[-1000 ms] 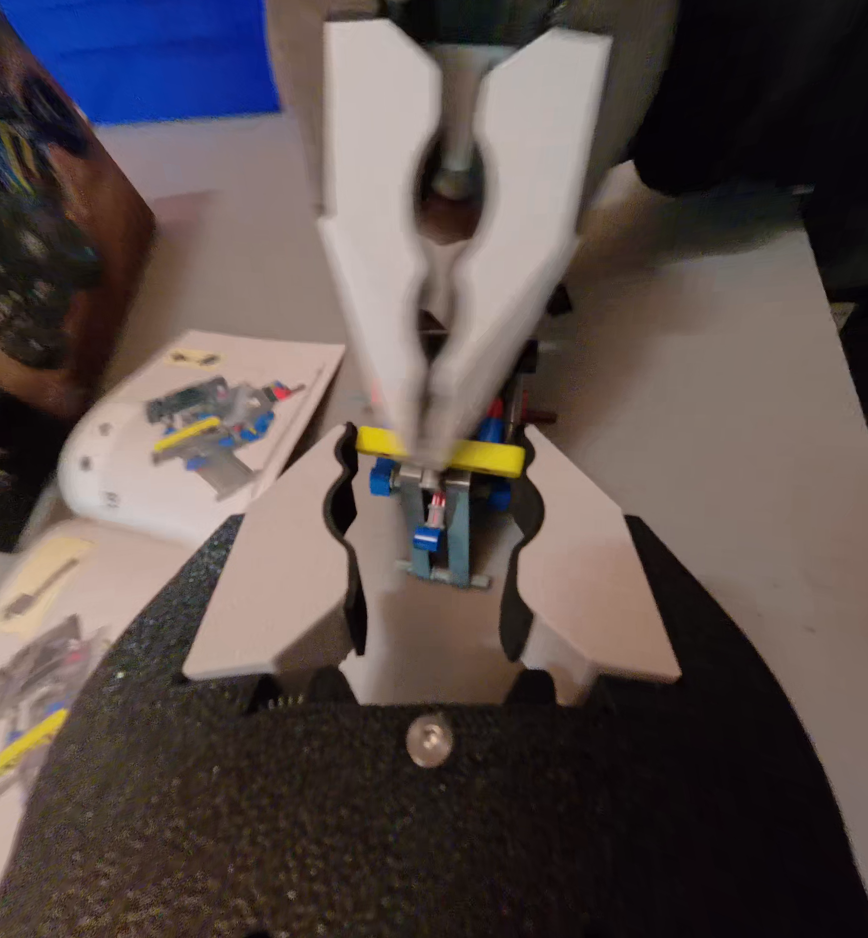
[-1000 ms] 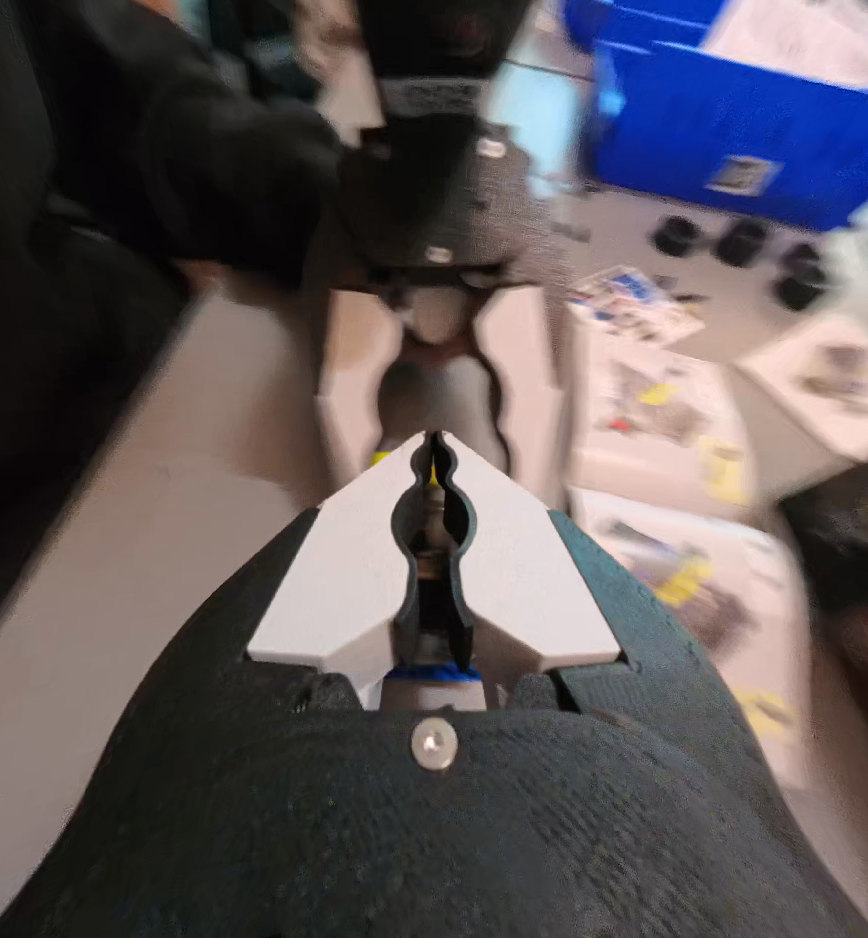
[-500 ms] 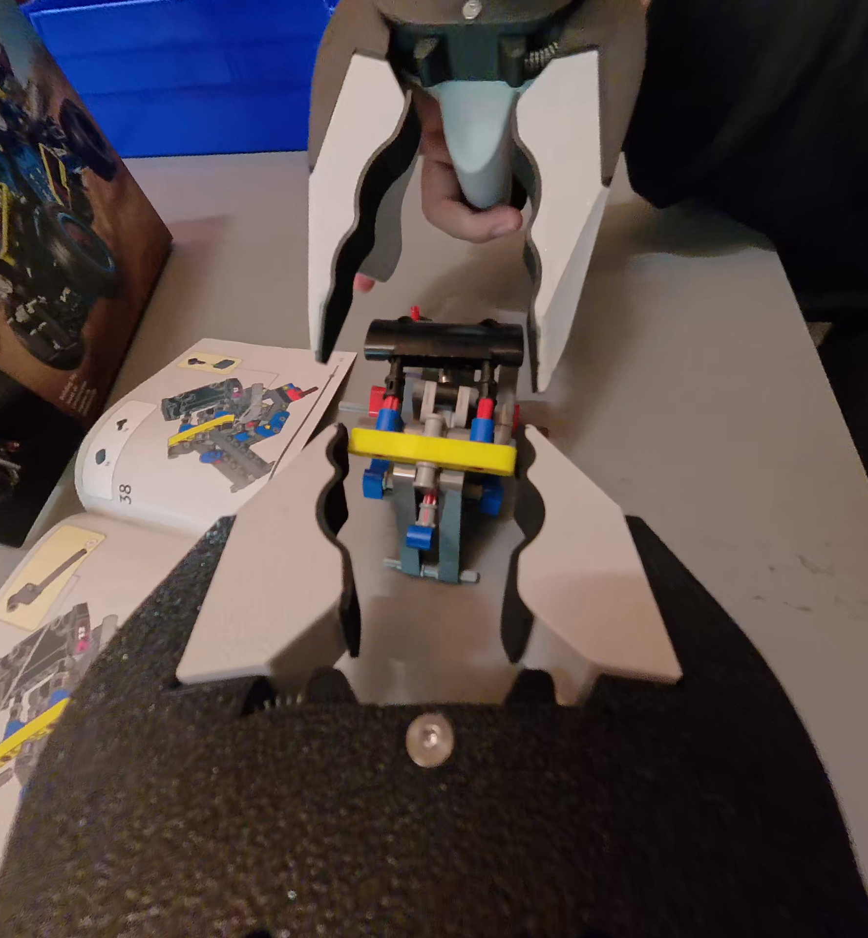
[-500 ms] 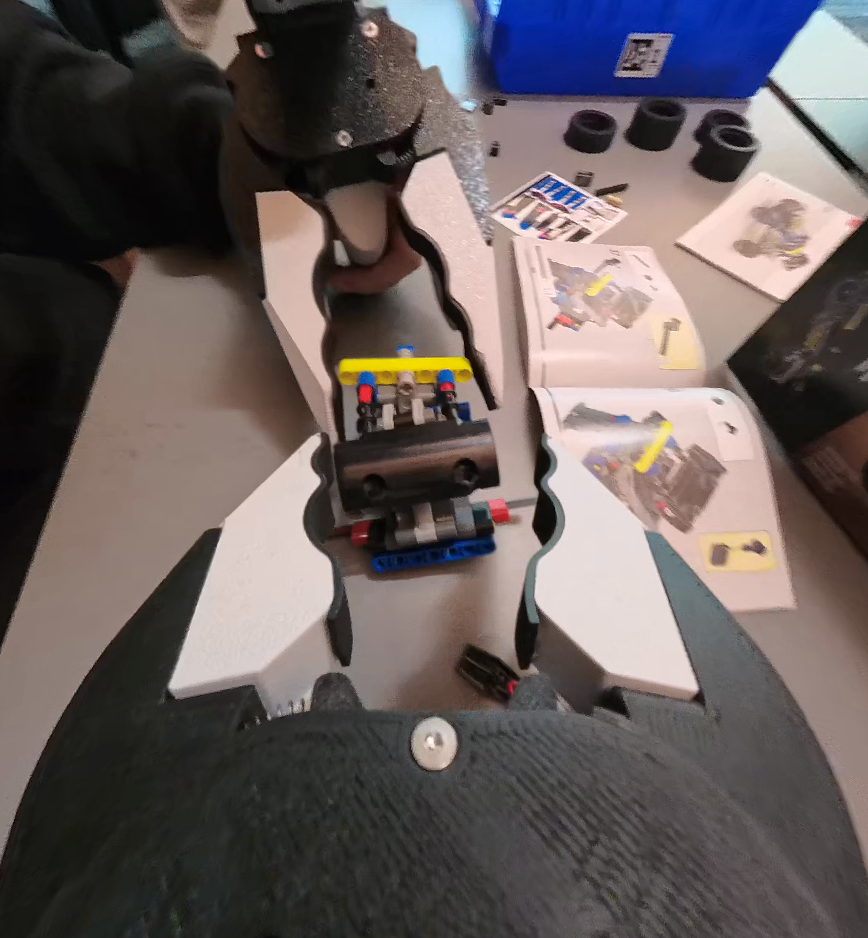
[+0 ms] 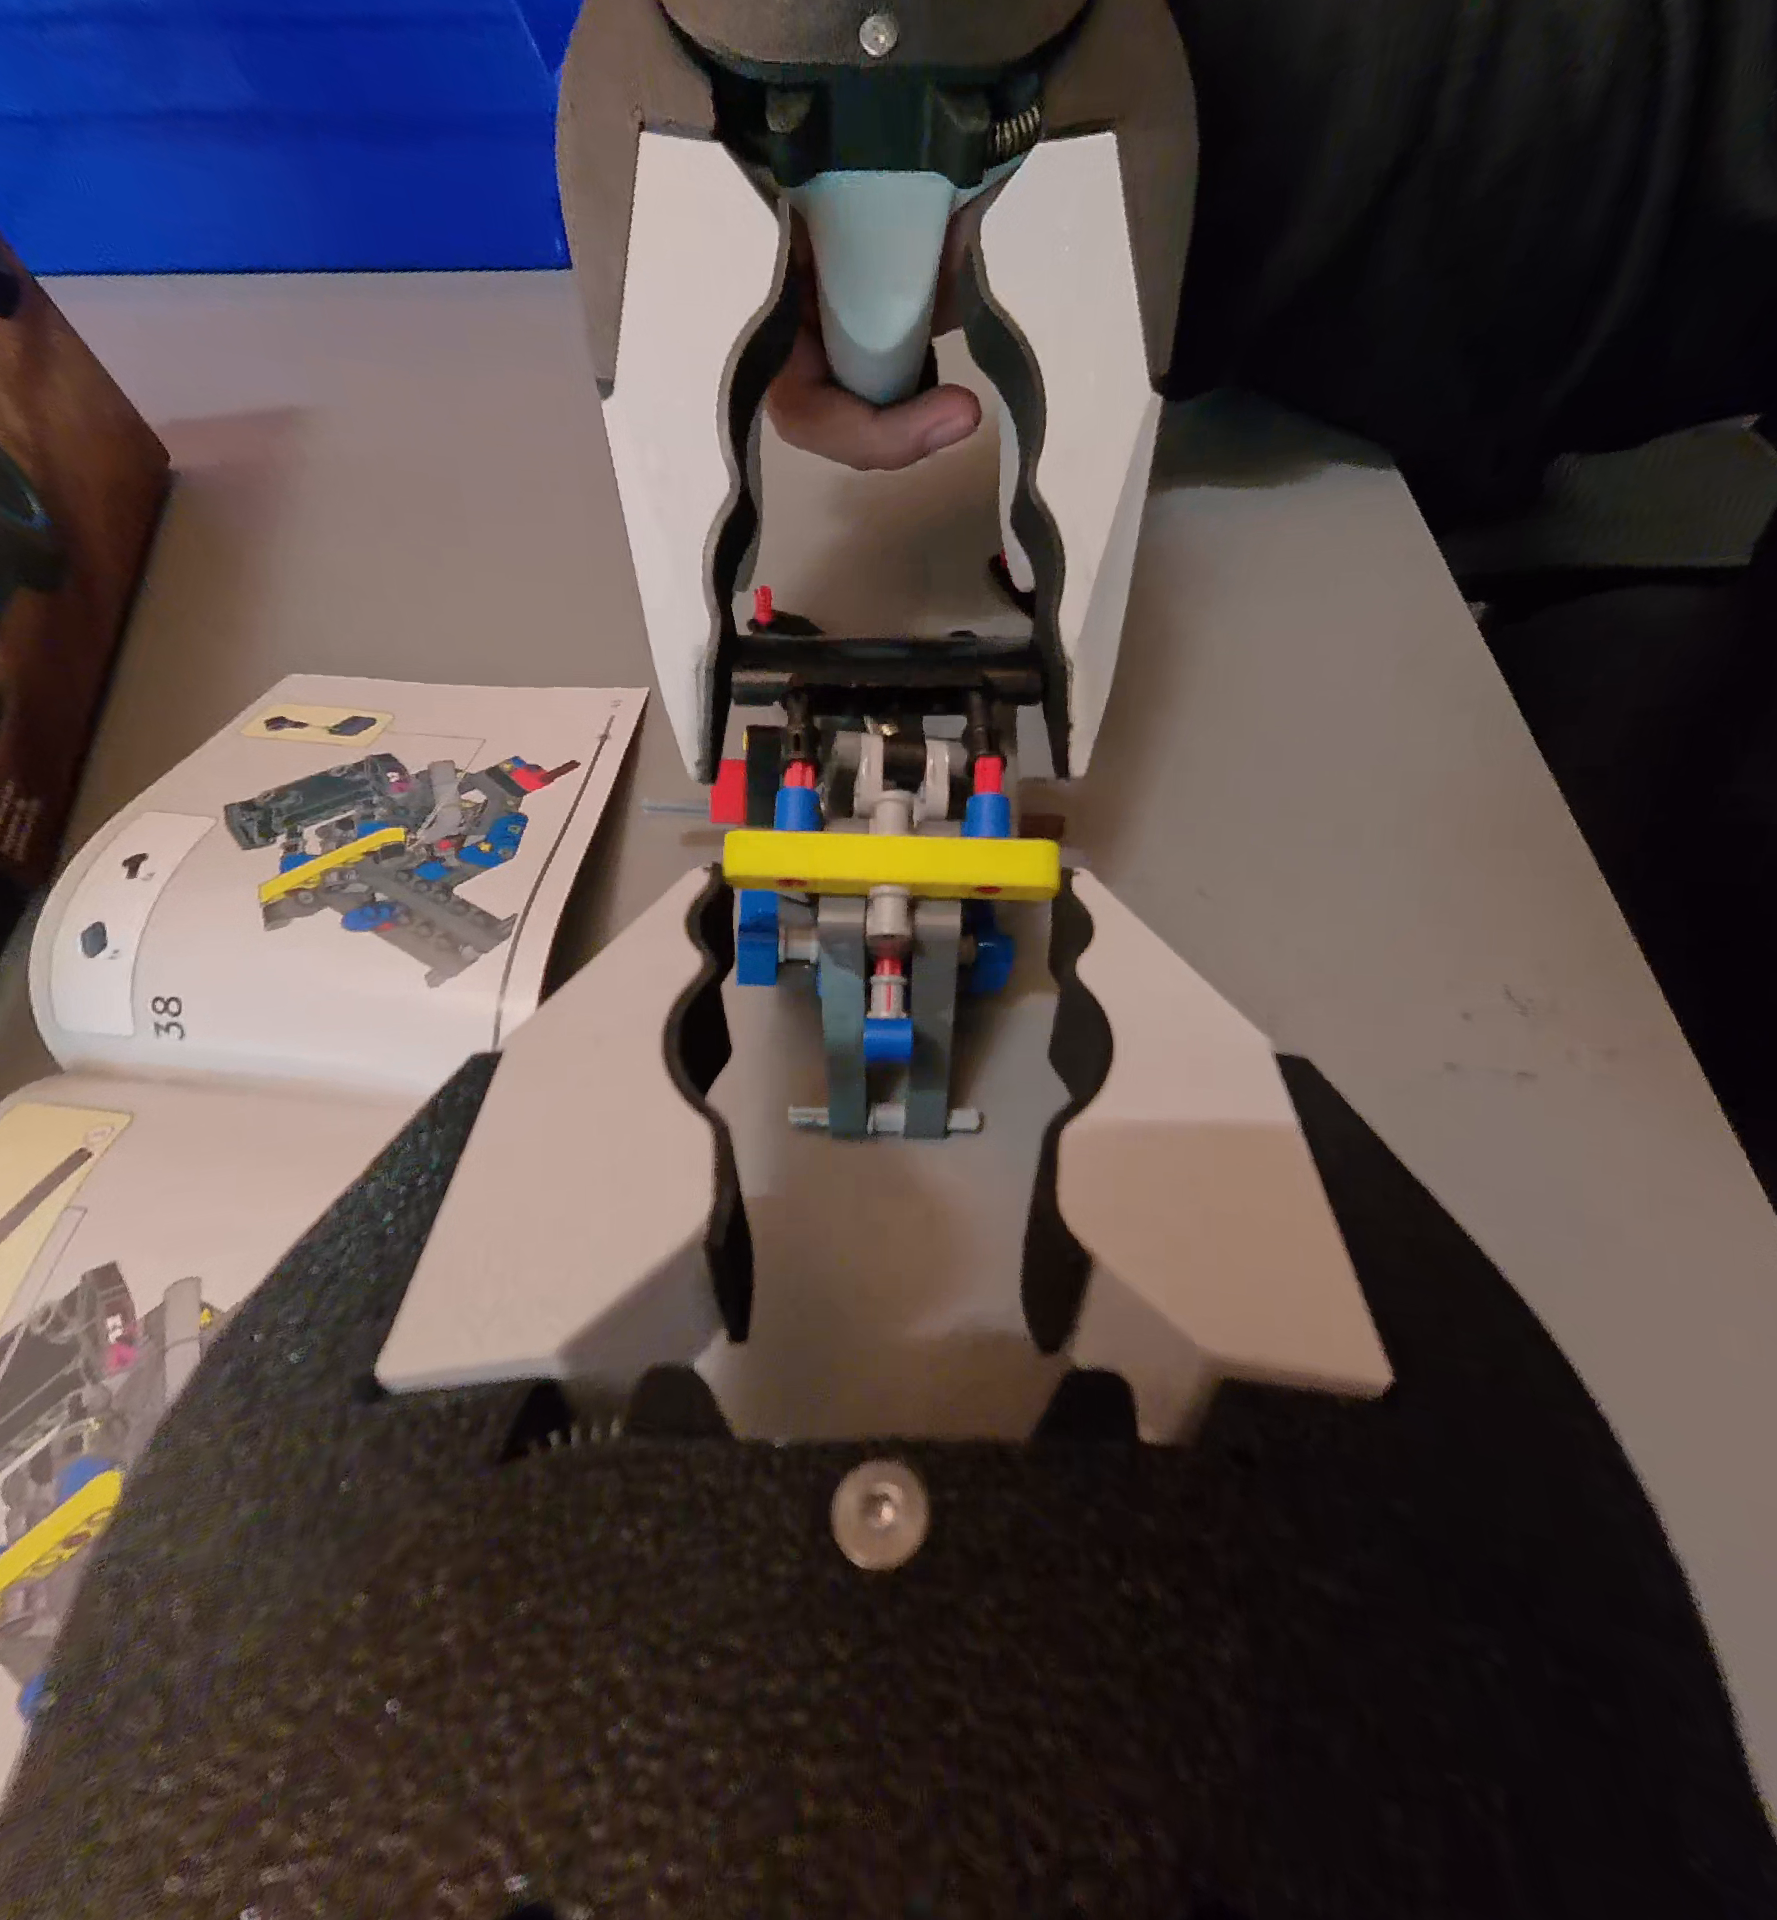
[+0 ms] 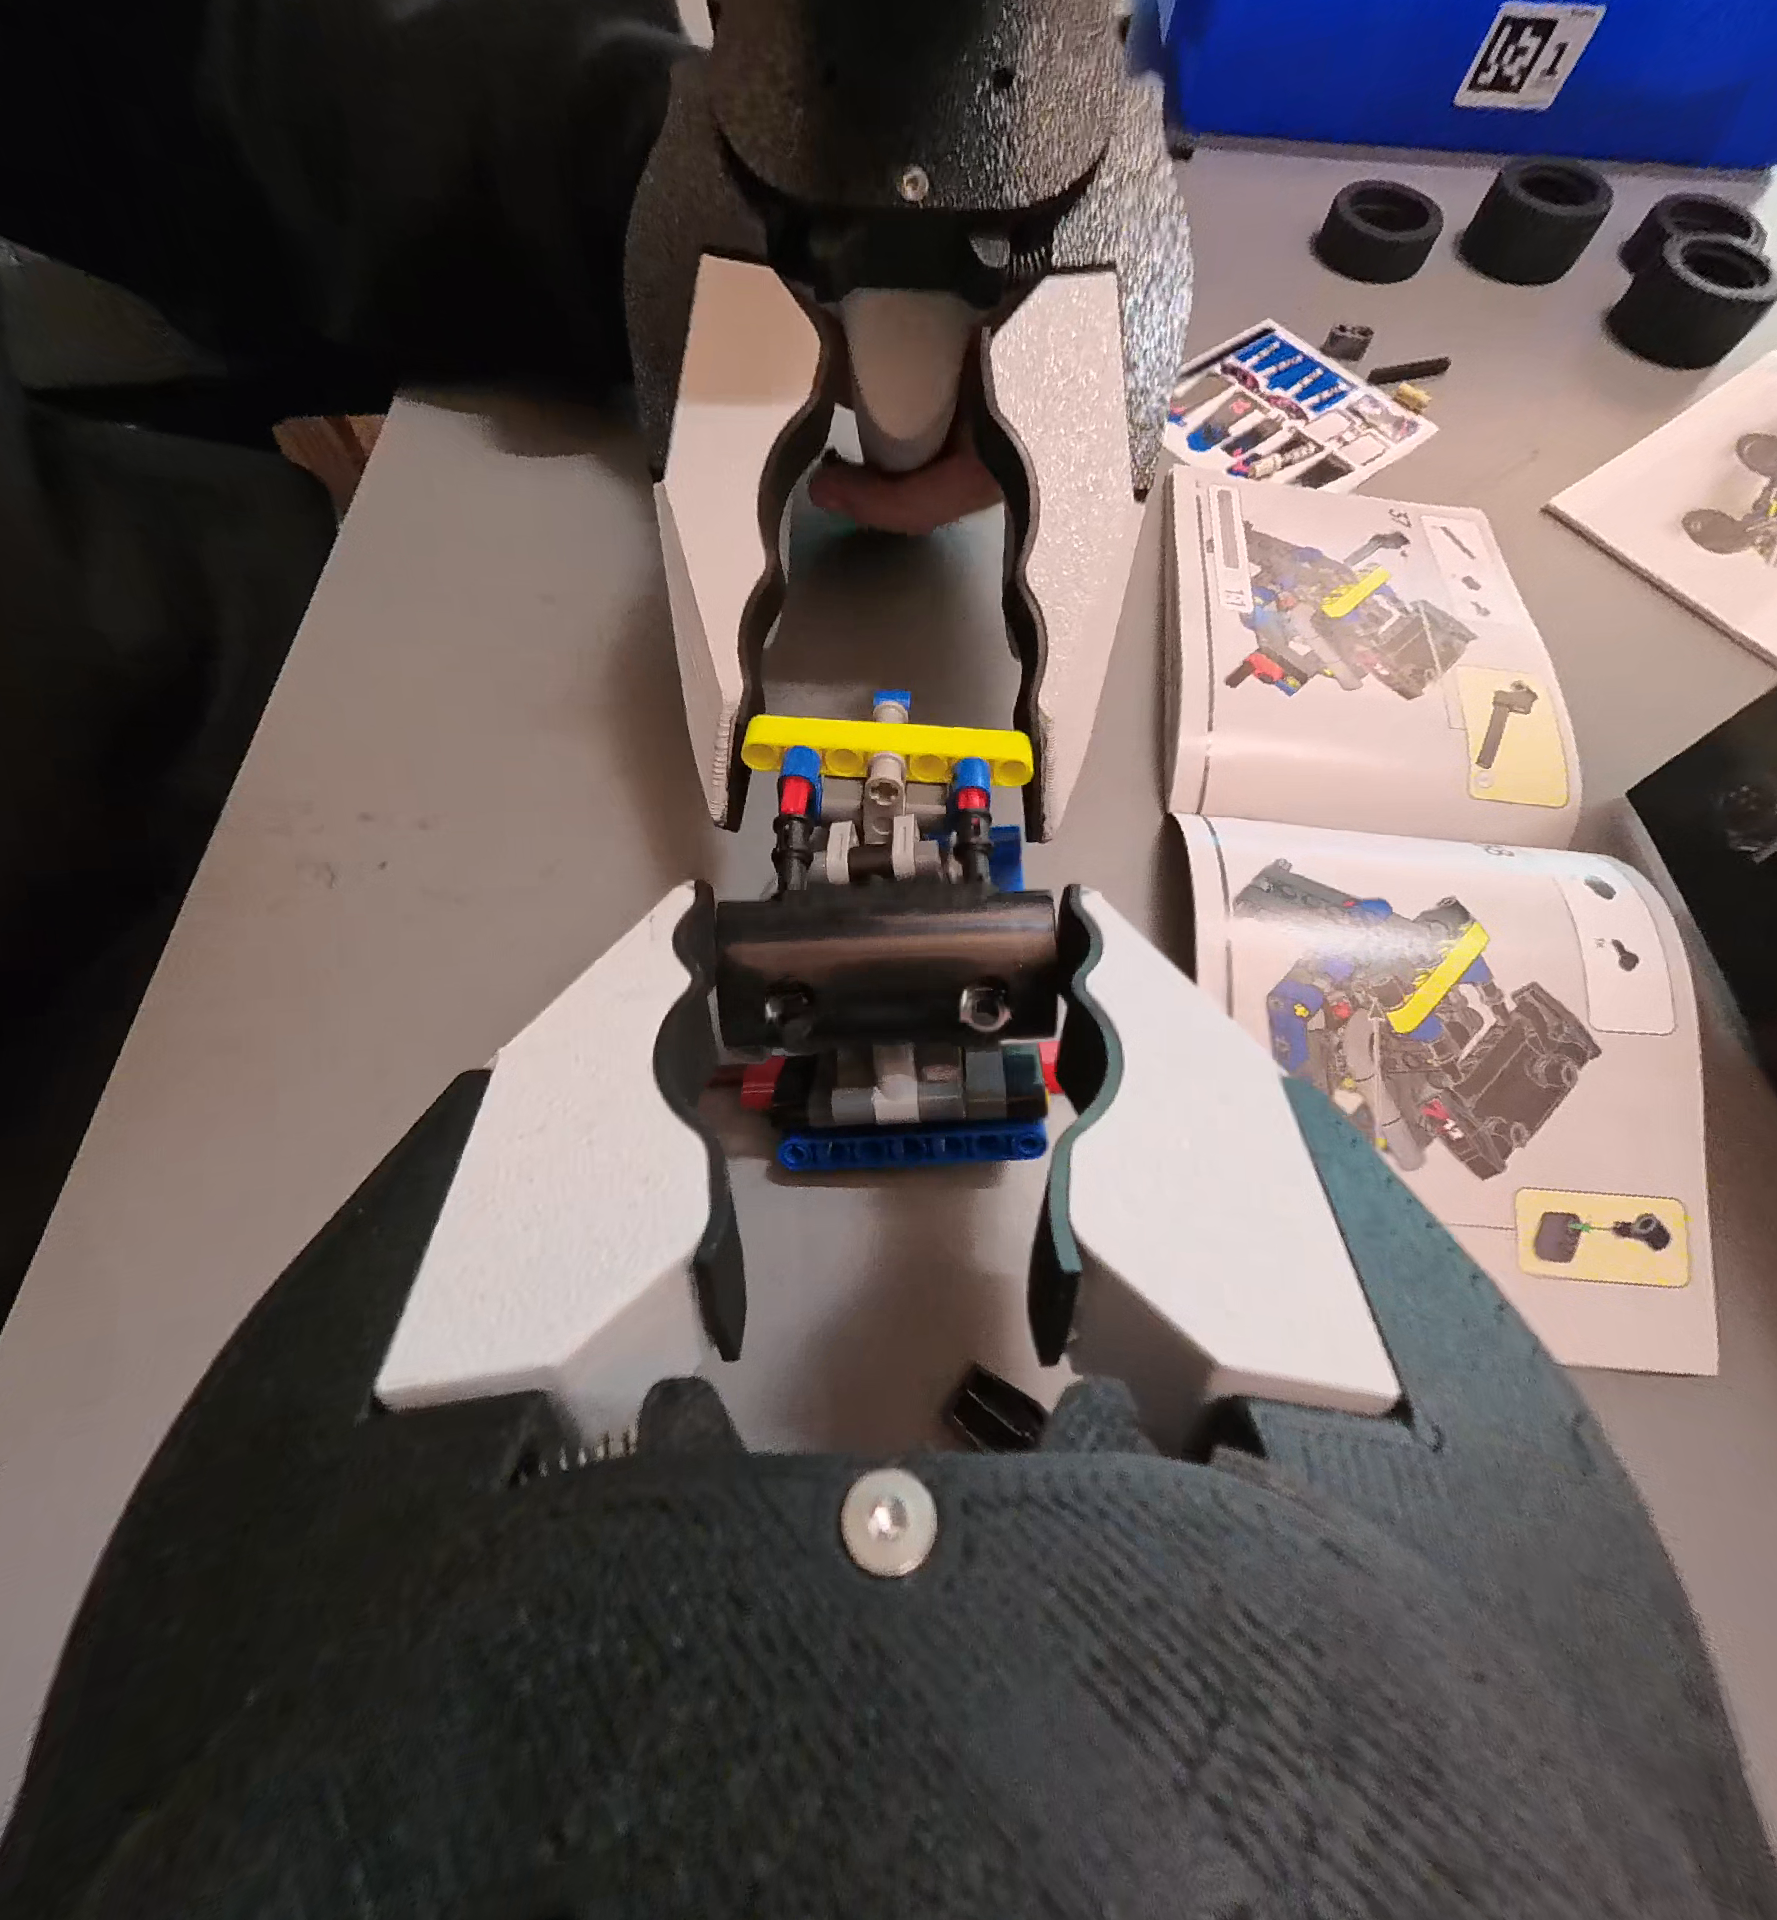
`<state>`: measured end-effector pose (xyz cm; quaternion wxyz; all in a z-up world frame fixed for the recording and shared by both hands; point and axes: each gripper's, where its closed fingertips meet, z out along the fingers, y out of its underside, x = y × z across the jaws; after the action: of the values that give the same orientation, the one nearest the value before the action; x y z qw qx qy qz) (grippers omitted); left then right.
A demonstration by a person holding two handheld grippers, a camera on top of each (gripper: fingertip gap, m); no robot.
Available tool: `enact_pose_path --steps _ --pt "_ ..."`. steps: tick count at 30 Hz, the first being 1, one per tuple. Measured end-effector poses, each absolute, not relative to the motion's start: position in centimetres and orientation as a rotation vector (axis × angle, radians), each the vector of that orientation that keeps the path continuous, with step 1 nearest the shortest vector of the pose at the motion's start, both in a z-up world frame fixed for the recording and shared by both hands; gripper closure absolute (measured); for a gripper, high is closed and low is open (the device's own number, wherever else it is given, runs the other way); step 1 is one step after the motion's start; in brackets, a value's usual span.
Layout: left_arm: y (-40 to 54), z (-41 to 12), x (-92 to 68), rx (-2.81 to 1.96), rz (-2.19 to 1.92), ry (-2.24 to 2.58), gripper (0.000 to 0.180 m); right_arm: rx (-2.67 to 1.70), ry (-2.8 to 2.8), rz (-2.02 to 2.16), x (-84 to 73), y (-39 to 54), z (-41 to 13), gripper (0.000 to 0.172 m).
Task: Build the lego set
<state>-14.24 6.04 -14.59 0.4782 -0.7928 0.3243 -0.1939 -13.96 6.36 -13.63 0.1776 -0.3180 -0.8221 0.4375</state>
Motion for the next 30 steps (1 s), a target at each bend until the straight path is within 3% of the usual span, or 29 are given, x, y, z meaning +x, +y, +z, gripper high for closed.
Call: enact_pose_path --steps 12,24,30 --pt "5.9 -14.7 -14.1 -1.952 -0.371 0.791 0.122 -0.966 -2.395 0.985 -13.8 6.1 -14.0 0.108" --pt "4.7 -14.5 -15.7 -1.953 -0.369 0.663 0.122 -0.956 -2.32 1.212 -15.7 4.8 -13.4 0.107" --pt "3.8 -14.5 -16.6 -1.953 -0.331 0.657 0.122 -0.904 -2.334 1.115 -16.4 4.5 -14.3 0.107"
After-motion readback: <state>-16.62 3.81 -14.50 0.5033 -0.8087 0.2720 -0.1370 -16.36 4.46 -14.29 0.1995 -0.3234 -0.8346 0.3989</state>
